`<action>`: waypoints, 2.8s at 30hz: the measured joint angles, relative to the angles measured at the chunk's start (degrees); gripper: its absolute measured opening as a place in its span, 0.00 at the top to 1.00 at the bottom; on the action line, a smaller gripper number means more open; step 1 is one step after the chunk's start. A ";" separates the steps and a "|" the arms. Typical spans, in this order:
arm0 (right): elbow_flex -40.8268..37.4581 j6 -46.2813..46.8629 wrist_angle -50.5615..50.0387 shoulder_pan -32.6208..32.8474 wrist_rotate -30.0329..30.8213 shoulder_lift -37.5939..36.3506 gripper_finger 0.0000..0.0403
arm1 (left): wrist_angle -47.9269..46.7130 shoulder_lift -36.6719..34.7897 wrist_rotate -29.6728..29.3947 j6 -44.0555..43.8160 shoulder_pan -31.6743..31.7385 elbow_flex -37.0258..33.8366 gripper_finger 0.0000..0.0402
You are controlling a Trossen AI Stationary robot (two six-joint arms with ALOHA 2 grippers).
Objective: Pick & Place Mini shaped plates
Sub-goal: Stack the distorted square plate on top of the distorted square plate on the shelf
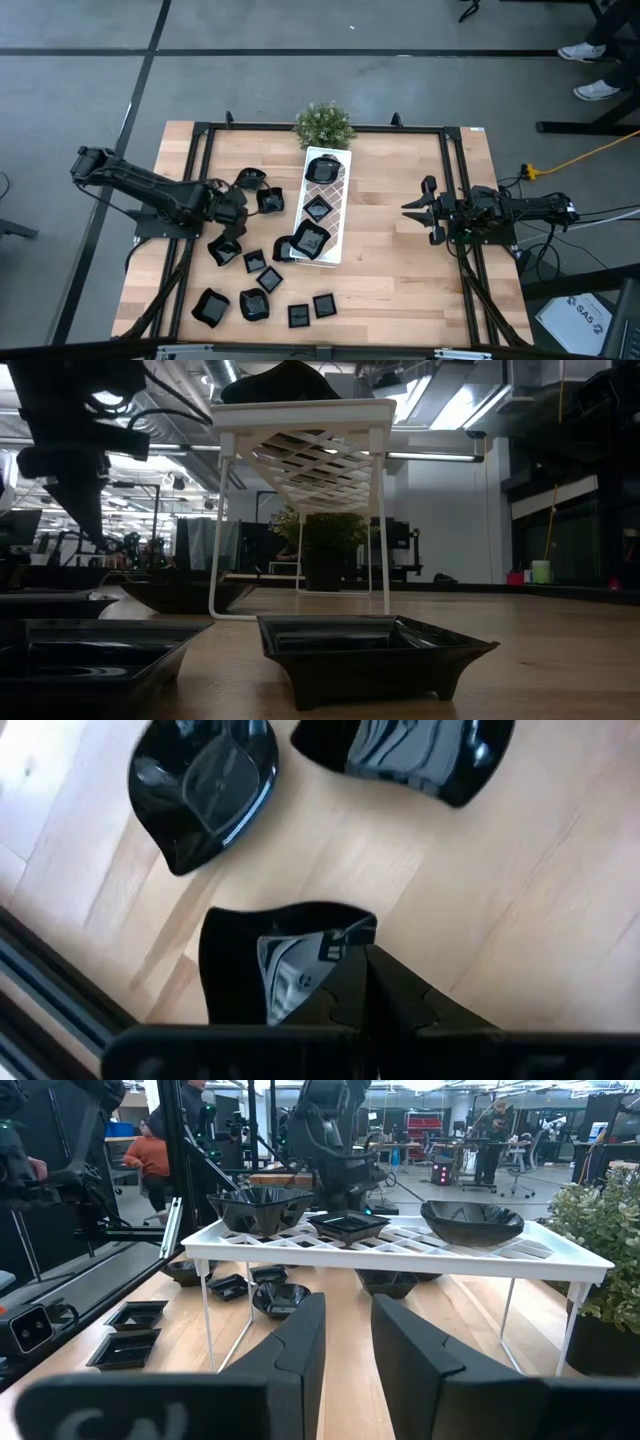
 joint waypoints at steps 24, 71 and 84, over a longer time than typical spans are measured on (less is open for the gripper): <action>0.00 0.00 0.00 0.01 0.00 0.00 0.79 | 1.26 -1.21 7.16 -6.35 0.07 -0.04 0.79; 0.00 0.00 -0.02 -0.01 -0.02 0.00 0.79 | 2.04 10.06 3.58 -3.25 0.07 -1.29 1.00; 0.00 0.00 0.00 -0.01 0.00 0.00 0.79 | -7.59 9.41 -3.34 -2.87 0.07 9.51 1.00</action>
